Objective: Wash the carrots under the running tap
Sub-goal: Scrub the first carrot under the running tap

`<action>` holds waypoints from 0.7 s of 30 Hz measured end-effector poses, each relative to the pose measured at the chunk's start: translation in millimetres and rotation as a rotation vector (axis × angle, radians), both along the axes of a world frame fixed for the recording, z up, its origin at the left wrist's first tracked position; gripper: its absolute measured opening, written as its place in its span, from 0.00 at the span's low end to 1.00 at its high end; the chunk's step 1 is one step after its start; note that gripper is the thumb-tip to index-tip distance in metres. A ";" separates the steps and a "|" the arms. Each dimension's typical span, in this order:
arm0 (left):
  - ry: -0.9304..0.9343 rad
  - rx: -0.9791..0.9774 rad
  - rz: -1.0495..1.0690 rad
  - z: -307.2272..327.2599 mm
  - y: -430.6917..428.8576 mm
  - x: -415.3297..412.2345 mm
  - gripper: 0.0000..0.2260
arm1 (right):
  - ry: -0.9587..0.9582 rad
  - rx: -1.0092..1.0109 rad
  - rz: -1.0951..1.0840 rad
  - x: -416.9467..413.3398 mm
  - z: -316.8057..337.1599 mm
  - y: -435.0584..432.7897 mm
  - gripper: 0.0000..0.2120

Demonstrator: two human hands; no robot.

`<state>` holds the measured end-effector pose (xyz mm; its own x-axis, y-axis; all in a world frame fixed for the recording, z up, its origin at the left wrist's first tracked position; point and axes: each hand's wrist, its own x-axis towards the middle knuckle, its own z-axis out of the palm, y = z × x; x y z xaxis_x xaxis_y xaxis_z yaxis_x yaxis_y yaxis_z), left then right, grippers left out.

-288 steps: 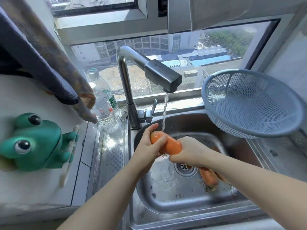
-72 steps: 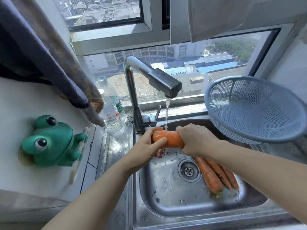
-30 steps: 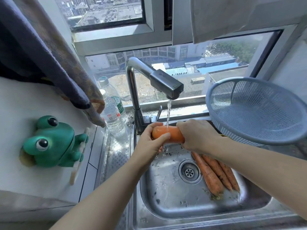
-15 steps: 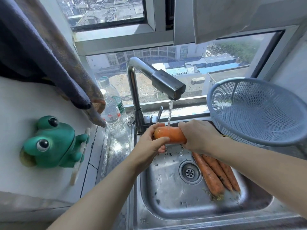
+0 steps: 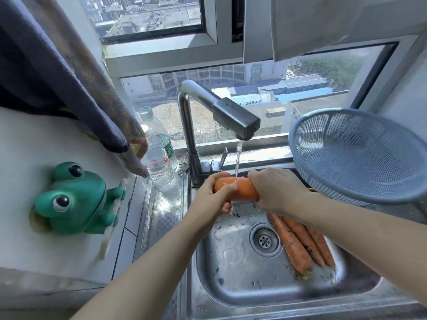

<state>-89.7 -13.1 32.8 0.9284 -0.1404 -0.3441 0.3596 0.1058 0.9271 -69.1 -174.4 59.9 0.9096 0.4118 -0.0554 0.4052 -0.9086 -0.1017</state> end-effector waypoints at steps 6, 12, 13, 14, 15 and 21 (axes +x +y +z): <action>-0.017 0.065 -0.002 1.7 4.5 1.3 0.13 | 0.076 0.053 0.036 1.5 -4.7 -5.2 0.09; 0.015 0.100 0.164 -8.2 2.6 2.1 0.13 | 0.675 0.352 0.014 14.8 8.1 -24.5 0.16; 0.020 0.087 0.176 -9.6 1.4 2.2 0.13 | 0.689 0.380 0.011 13.7 7.9 -24.5 0.15; 0.007 0.091 0.166 -10.3 0.1 1.5 0.13 | 0.673 0.390 0.009 12.0 7.4 -23.0 0.14; -0.024 0.116 0.134 -11.3 -0.8 0.5 0.12 | 0.644 0.386 0.004 10.1 6.4 -20.9 0.14; -0.189 0.342 -0.025 -13.3 -1.1 -8.6 0.29 | 0.557 0.320 -0.075 -0.2 0.5 -11.3 0.13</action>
<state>-98.3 -14.2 19.5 0.9777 -0.0709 -0.1979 0.1774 -0.2272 0.9576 -69.3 -185.6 60.3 0.8071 0.4223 -0.4126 0.1498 -0.8224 -0.5488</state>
